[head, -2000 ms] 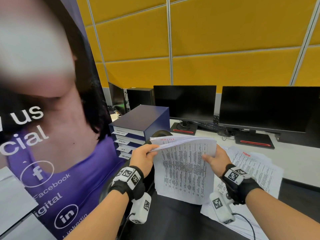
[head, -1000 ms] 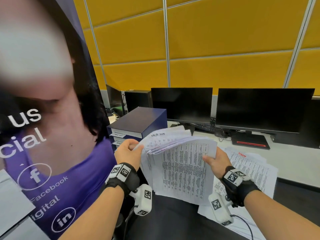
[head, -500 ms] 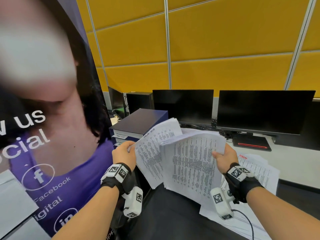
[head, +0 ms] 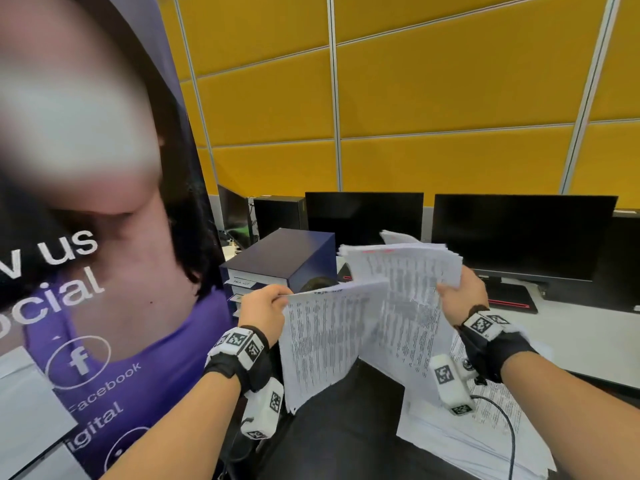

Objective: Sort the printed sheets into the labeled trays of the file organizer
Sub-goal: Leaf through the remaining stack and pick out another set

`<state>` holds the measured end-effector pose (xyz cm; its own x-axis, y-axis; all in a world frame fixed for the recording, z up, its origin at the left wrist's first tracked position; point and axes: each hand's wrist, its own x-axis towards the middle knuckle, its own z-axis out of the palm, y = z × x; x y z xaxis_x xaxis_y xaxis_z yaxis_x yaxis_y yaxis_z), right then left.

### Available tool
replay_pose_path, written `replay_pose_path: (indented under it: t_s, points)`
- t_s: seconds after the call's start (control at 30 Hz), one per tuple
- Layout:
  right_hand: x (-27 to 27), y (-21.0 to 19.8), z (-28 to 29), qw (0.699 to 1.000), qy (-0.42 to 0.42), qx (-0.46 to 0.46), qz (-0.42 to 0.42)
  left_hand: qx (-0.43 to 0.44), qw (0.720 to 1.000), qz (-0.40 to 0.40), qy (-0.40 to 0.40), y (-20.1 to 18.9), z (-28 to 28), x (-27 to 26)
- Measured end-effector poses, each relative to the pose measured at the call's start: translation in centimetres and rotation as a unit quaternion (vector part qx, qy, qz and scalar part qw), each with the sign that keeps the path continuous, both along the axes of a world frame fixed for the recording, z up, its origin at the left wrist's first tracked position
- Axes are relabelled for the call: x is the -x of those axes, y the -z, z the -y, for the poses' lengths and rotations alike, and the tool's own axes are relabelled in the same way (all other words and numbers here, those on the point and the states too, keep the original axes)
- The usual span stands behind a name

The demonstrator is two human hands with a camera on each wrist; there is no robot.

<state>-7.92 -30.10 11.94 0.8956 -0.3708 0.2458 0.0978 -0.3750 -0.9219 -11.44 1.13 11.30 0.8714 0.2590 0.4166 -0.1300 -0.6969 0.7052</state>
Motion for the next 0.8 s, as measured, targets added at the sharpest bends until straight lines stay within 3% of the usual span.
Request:
replay_pose_path:
  t_s: [0.23,0.63,0.8]
  points:
    - [2.4,-0.5,-1.9,0.984,-0.169,0.019,0.042,0.036,0.998,0.03,0.04,-0.7,1.9,0.4]
    - [2.4,0.8,-1.1,0.977,-0.205,-0.044,0.036,0.243,0.965,0.087,0.046,-1.2,3.2,0.7]
    - [2.1,2.8,-1.1,0.976,-0.205,-0.073,0.007,0.276,0.957,0.089,0.016,0.3,3.7,0.6]
